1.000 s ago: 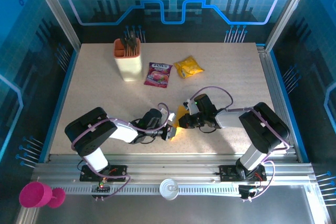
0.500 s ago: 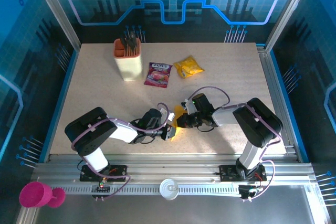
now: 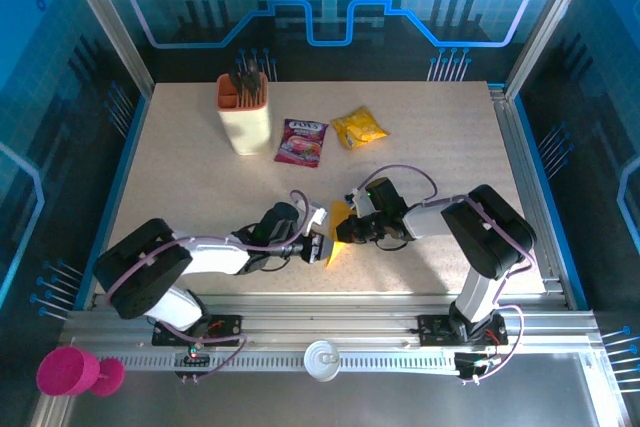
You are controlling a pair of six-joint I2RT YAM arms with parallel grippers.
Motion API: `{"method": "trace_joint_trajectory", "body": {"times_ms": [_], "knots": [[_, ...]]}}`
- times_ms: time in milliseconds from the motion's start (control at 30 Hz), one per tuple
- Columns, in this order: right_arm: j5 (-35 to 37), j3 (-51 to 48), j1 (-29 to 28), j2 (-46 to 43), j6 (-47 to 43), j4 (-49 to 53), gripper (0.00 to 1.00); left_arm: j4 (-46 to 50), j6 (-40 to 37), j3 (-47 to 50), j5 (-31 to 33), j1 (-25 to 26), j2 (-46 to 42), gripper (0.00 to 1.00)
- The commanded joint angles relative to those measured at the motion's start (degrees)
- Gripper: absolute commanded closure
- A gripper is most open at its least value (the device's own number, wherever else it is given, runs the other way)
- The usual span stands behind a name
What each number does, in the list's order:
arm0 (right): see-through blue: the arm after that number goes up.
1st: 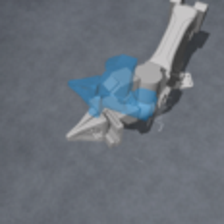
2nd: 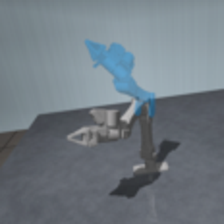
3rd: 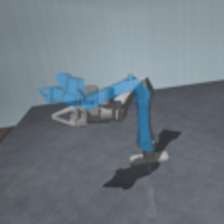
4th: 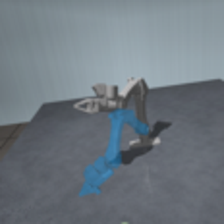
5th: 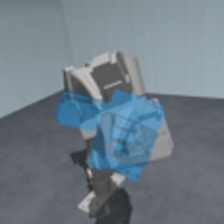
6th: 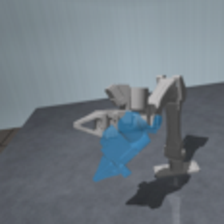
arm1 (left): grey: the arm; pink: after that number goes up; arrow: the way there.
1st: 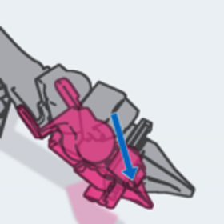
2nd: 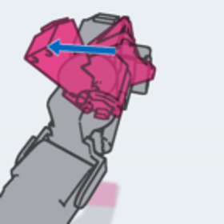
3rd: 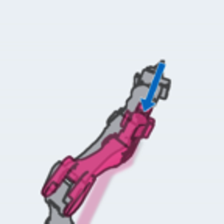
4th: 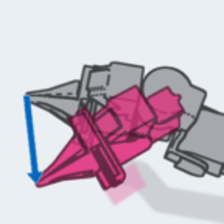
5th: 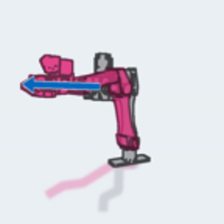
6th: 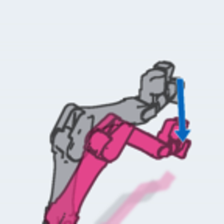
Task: Fold a paper plane with a square sheet of paper (pick it up from the middle)
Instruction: Fold the wing for the fifth time at the center of the table.
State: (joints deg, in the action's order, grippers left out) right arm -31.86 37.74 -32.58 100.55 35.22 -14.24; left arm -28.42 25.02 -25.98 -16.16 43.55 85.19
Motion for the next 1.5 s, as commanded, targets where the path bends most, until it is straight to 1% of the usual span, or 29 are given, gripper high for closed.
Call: {"method": "trace_joint_trajectory", "body": {"times_ms": [0, 33, 67, 200, 367, 467, 800, 1033, 1300, 1467], "knots": [[4.0, -1.3, -0.6, 4.5, 0.2, 2.6, 1.0, 6.6, -2.8, -2.7, -0.8, -0.4, -1.8, 0.9], [4.0, -1.2, -0.6, 4.7, 0.2, 2.9, 1.0, 7.3, -3.3, -3.2, -1.3, -0.3, -1.6, 0.97], [4.1, -1.1, -0.6, 4.8, 0.2, 3.1, 1.0, 8.1, -3.6, -3.9, -2.0, -0.1, -1.3, 1.0], [4.4, -0.9, -0.6, 5.6, 0.5, 4.0, 1.0, 9.3, -4.7, -6.0, -4.1, 1.1, 0.5, 1.0], [4.2, -1.2, -0.6, 6.3, 0.9, 3.4, 1.0, 9.8, -5.4, -7.6, -4.5, 3.5, 3.1, 1.0], [4.0, -1.2, -0.6, 6.5, 1.0, 3.3, 1.0, 9.7, -5.9, -8.3, -4.4, 4.0, 4.7, 1.0], [4.0, -1.2, -0.7, 6.5, 1.0, 3.7, 1.0, 9.7, -8.1, -10.0, -0.1, 3.9, 9.0, 1.0], [4.1, -1.0, -0.7, 6.7, 1.0, 4.4, 1.0, 9.1, -7.9, -8.3, 1.4, 3.7, 10.6, 1.0], [4.9, -0.5, -0.7, 7.4, 1.4, 5.7, 1.0, 7.6, -5.9, -3.8, 1.0, 4.0, 9.7, 1.0], [5.5, -0.1, -0.7, 8.2, 2.0, 6.3, 1.0, 7.0, -3.3, -0.6, 1.3, 6.1, 7.7, 1.0]]}}
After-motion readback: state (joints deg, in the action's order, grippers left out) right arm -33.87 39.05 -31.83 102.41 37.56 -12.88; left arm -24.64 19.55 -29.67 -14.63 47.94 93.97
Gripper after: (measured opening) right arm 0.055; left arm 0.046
